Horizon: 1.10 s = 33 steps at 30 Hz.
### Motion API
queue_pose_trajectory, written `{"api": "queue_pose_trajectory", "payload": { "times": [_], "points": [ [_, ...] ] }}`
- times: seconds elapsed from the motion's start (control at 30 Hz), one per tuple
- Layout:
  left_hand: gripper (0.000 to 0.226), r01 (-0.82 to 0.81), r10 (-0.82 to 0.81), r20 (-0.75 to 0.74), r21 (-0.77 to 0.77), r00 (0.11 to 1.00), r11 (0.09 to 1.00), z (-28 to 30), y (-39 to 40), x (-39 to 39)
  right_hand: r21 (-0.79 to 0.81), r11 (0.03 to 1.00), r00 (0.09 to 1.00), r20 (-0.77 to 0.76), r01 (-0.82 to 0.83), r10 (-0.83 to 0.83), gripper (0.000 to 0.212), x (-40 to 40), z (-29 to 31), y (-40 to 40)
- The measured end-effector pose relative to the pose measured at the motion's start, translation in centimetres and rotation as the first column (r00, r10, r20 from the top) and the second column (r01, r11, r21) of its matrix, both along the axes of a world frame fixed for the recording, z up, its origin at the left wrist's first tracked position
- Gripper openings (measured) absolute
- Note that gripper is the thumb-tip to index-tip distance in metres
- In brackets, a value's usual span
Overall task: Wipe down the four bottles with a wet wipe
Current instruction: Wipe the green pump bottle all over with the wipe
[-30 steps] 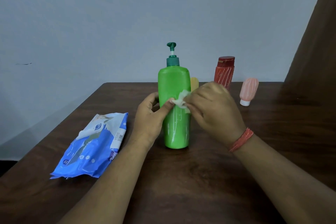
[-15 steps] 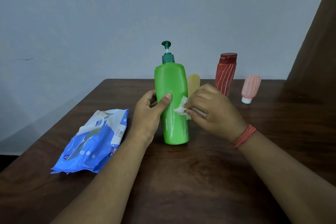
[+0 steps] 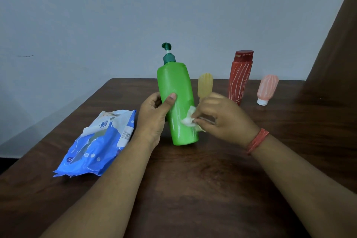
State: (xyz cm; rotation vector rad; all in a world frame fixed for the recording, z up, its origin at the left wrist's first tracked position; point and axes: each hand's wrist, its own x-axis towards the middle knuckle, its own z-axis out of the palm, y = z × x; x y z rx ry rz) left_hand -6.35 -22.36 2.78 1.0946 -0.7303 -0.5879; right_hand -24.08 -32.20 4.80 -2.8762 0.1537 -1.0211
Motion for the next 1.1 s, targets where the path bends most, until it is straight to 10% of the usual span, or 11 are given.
{"api": "queue_pose_trajectory", "payload": {
  "times": [1.1],
  "points": [
    [0.017, -0.096, 0.097, -0.038, 0.035, 0.995, 0.995, -0.9, -0.6, 0.9, 0.015, 0.994, 0.984, -0.143, -0.11, 0.111, 0.007, 0.1, -0.2, 1.8]
  ]
}}
